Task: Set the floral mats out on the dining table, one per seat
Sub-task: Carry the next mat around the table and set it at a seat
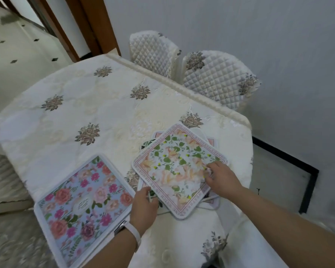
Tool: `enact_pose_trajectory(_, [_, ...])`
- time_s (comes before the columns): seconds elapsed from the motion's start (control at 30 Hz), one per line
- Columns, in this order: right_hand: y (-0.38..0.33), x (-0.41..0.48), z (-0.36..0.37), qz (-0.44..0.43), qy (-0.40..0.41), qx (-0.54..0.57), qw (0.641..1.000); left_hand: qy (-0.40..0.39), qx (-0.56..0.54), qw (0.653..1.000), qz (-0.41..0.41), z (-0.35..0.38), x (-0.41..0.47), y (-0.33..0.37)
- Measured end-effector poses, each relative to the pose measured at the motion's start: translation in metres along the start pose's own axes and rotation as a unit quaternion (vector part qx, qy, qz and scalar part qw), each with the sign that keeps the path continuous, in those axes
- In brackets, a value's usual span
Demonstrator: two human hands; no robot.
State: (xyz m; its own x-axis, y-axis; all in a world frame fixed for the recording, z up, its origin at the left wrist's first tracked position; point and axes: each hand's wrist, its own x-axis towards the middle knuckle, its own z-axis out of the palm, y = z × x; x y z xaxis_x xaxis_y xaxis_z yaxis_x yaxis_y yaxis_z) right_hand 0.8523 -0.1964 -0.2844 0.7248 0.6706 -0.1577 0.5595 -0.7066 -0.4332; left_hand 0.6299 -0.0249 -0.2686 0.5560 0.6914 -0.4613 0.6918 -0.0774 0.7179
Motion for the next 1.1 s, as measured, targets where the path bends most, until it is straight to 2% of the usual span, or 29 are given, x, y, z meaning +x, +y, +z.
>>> enact_pose_trajectory(0.27, [0.039, 0.061, -0.015, -0.007, -0.045, -0.010, 0.999, 0.024, -0.059, 0.996, -0.060, 0.026, 0.005, 0.026])
enact_pose_trajectory(0.47, [0.030, 0.089, -0.019, 0.006, -0.109, 0.028, 0.994, 0.066, -0.128, 0.980, -0.134, 0.031, 0.014, 0.034])
enact_pose_trajectory(0.57, [0.029, 0.092, -0.017, 0.023, -0.087, 0.051, 0.995, 0.086, -0.158, 0.968, -0.177, 0.034, 0.023, 0.034])
enact_pose_trajectory(0.67, [0.037, 0.095, -0.020, 0.031, -0.068, 0.084, 0.994, 0.068, -0.177, 0.961, -0.200, 0.039, 0.027, 0.034])
enact_pose_trajectory(1.1, [0.029, 0.077, -0.021, 0.080, -0.103, 0.191, 0.973, 0.070, -0.217, 0.955, -0.188, 0.030, -0.001, 0.037])
